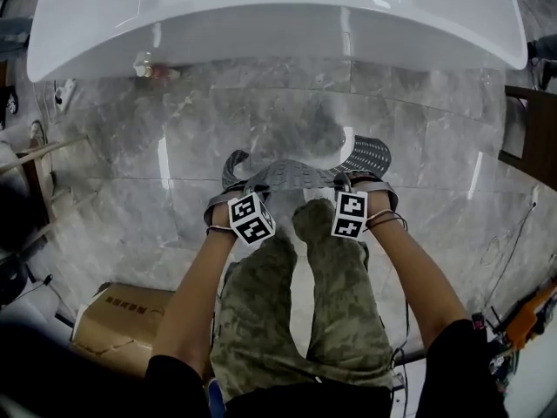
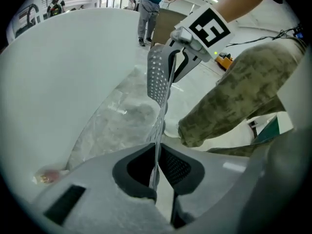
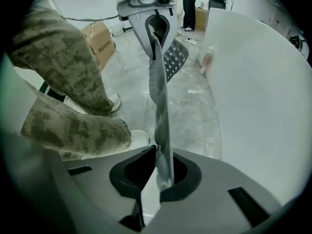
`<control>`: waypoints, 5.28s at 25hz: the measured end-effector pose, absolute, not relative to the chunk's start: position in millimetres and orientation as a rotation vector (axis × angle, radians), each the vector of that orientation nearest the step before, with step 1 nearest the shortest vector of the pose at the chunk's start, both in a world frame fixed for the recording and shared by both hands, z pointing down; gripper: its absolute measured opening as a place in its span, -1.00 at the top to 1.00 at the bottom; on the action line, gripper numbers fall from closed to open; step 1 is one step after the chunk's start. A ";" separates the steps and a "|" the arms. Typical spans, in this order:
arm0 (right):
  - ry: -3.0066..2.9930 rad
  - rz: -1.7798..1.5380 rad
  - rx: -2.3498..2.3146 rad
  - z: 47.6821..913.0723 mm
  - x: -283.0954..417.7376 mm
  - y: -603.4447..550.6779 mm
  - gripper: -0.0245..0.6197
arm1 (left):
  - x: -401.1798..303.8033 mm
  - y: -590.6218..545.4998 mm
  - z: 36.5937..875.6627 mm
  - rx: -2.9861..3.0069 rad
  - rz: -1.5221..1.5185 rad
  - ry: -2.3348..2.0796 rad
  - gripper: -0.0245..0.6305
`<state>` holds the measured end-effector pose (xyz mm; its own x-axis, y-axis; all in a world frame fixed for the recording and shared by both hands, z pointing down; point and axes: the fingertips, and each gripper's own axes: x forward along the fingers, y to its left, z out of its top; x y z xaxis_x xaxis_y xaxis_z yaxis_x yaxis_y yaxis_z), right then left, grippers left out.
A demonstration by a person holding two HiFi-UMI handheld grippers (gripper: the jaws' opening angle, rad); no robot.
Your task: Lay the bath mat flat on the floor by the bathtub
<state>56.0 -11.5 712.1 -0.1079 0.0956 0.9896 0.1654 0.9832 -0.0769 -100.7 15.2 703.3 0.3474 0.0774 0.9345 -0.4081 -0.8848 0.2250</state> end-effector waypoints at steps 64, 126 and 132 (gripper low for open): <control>-1.748 -0.467 0.888 989.0 57.8 -314.7 0.05 | -126.5 -285.2 1028.8 2.506 1.731 -0.845 -0.04; -2.431 0.687 0.217 1013.5 -289.8 -120.8 0.03 | -310.2 -141.2 999.5 1.794 0.611 -1.177 0.69; -2.289 0.412 0.251 1055.8 -270.4 -123.8 0.26 | -348.7 -112.4 1025.7 1.635 0.683 -1.237 0.71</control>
<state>-270.4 -123.8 1055.8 -0.6755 -0.0510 0.7356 -0.3043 0.9279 -0.2152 -348.7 -112.4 1025.7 0.3347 -0.4113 0.8478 -0.9367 -0.0471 0.3470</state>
